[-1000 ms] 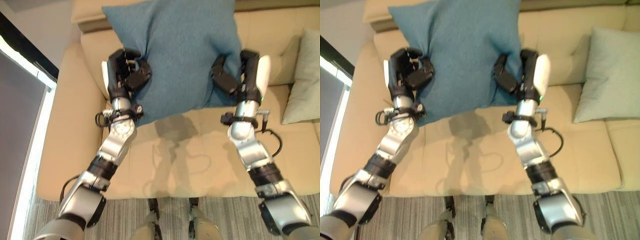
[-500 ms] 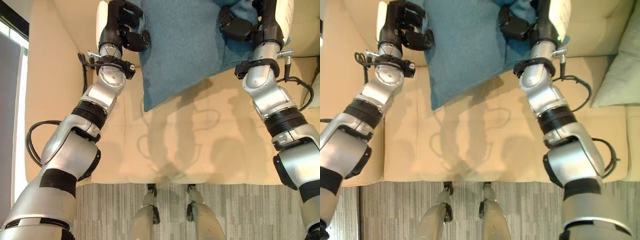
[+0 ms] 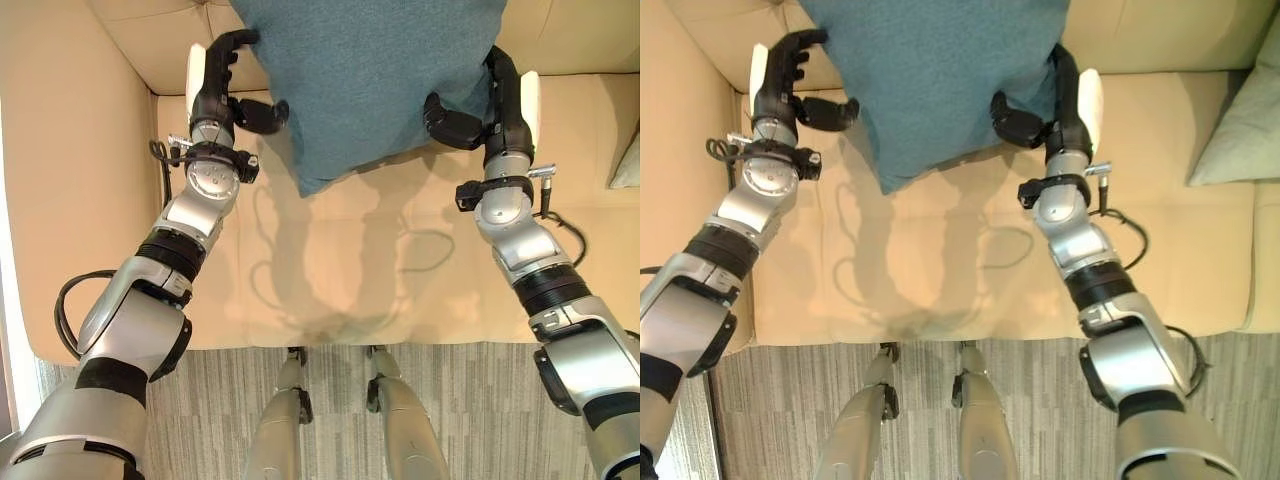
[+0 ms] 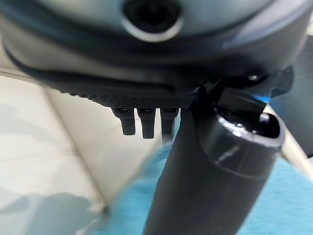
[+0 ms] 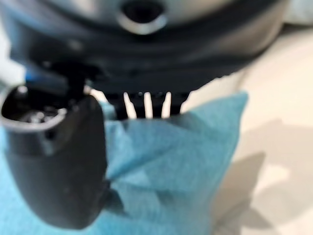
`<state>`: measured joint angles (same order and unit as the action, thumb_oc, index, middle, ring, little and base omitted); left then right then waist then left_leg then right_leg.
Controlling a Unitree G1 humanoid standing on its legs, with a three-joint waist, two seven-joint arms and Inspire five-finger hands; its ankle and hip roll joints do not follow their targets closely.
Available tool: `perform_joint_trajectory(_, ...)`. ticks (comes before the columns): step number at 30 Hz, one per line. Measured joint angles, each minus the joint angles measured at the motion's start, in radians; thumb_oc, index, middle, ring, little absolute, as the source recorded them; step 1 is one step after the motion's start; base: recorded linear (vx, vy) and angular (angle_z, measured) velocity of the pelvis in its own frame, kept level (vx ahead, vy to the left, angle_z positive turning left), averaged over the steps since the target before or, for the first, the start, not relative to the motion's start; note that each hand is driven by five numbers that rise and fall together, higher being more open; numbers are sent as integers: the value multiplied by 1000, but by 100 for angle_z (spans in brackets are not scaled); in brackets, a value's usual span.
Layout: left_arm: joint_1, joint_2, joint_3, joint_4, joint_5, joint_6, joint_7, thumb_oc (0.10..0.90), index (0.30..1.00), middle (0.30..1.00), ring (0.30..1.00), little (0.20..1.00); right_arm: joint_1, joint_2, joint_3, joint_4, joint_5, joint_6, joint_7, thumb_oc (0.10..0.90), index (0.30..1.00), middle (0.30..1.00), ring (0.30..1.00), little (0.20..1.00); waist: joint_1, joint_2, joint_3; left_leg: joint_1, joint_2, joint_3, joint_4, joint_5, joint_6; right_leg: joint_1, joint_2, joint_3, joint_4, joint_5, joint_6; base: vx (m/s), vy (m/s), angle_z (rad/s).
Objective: Pick up all the scattered cushions and arrange them neatly on the sofa.
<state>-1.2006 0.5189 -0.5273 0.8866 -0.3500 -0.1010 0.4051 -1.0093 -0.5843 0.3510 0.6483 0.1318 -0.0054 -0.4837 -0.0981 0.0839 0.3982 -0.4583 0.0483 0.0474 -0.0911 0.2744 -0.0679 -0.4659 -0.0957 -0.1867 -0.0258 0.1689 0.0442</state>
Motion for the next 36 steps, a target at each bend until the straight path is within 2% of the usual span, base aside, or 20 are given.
perform_joint_trajectory(7, 84, 20, 71, -81, -20, -4, 2, 800, 900, 900, 900, 900, 20, 3, -57, -42, 0, -4, 15, 800, 900, 900, 900, 900, 10, 0, 0, -17, 23, -2, 0, -3, -3, -1, 33, -1, -23, 11, -7, -12, 3, 2)
perform_joint_trajectory(9, 142, 18, 85, -148, -43, -6, 1, 800, 900, 900, 900, 900, 47, -8, -82, -80, -2, -7, 23, 800, 900, 900, 900, 900, 16, 0, 0, -17, 38, -2, 0, -24, -5, -1, 51, 0, -29, 14, -7, -34, -9, -8)
perform_joint_trajectory(14, 215, 13, 92, -198, -62, -12, -2, 800, 900, 900, 900, 900, 64, -83, -100, -86, -71, -9, 16, 800, 900, 900, 900, 900, 23, 0, 0, -16, 40, -2, -1, -24, -5, -2, 53, 0, -28, 18, -9, 0, 0, 0)
perform_joint_trajectory(19, 376, 12, 140, -343, -81, -43, -2, 800, 900, 900, 900, 900, 62, -161, -113, -37, -127, -8, -5, 800, 900, 900, 900, 900, 35, 1, 1, -14, 39, -2, 0, -24, -5, 4, 53, -2, -28, 24, -17, 5, -15, 2)
perform_joint_trajectory(20, 483, 5, 157, -434, -82, -65, -7, 800, 900, 900, 900, 900, 62, -183, -113, 12, -127, 1, -6, 800, 900, 900, 900, 900, 44, 12, 6, 2, 37, 0, 0, -23, -5, 22, 50, -3, -30, 21, -15, 0, -47, 2)
perform_joint_trajectory(21, 512, 0, 159, -434, -83, -68, -13, 800, 900, 900, 900, 900, 63, -187, -125, 28, -123, 7, -5, 800, 900, 900, 900, 900, 62, 22, 12, 13, 37, 0, 0, -23, -5, 33, 50, -3, -30, 18, -11, 53, -108, 3)
perform_joint_trajectory(23, 766, -1, 280, -673, -115, -84, -64, 800, 900, 900, 900, 900, 73, -189, -131, 97, -79, -5, 2, 800, 900, 900, 900, 900, 89, 29, 14, 22, 39, -2, 0, -23, -5, 48, 53, -13, -32, 10, -4, 49, -83, 4)
perform_joint_trajectory(25, 980, 1, 323, -818, -134, -128, -110, 800, 900, 900, 900, 900, 87, -203, -152, 175, -19, 4, 13, 800, 900, 900, 900, 900, 101, 36, 15, 41, 39, -4, 0, -22, -7, 71, 51, -18, -34, 2, -3, 17, -32, 15)
perform_joint_trajectory(27, 1121, 17, 324, -809, -173, -129, -158, 800, 900, 900, 900, 900, 97, -223, -188, 254, 53, 8, 35, 800, 900, 900, 900, 900, 151, 63, 8, 52, 41, -8, 0, -23, -8, 89, 55, -32, -27, -25, 4, 23, -57, 21)
perform_joint_trajectory(29, 1204, 17, 353, -769, -215, -127, -197, 800, 900, 900, 900, 900, 97, -232, -183, 265, 103, 4, 85, 800, 900, 900, 900, 900, 176, 70, 8, 50, 47, -21, 0, -27, -14, 89, 60, -39, -26, -27, 2, 14, -65, 12)
perform_joint_trajectory(31, 1227, 17, 353, -723, -240, -109, -206, 800, 900, 900, 900, 900, 99, -235, -183, 267, 123, -1, 116, 800, 900, 900, 900, 900, 188, 84, 2, 32, 53, -38, 0, -31, -13, 77, 62, -60, -9, -36, -7, 11, -55, 23)
perform_joint_trajectory(32, 1228, 16, 359, -721, -249, -110, -220, 800, 900, 900, 900, 900, 106, -239, -184, 266, 132, -14, 132, 744, 815, 815, 815, 815, 196, 84, 2, 23, 56, -45, 0, -33, -15, 59, 64, -66, 14, -46, -7, 10, -49, 22)
perform_joint_trajectory(33, 1233, 16, 359, -721, -251, -110, -229, 800, 900, 900, 900, 900, 107, -240, -184, 266, 136, -16, 142, 736, 804, 804, 804, 804, 197, 85, 2, 15, 55, -54, 0, -36, -19, 47, 60, -75, 34, -55, -9, 13, -78, 29)
perform_joint_trajectory(35, 1235, 11, 351, -718, -258, -110, -269, 800, 900, 900, 900, 900, 127, -246, -193, 266, 168, -25, 157, 584, 575, 575, 575, 575, 218, 90, 0, 0, 51, -77, 0, -35, -20, 1, 44, -96, 133, -106, -11, 12, -63, 31)
perform_joint_trajectory(36, 1231, 10, 349, -718, -258, -110, -277, 800, 900, 900, 900, 900, 128, -247, -200, 267, 177, -25, 156, 480, 420, 420, 420, 420, 219, 90, 0, -3, 45, -84, 0, -35, -20, -16, 33, -99, 172, -128, -11, 12, -49, 20)
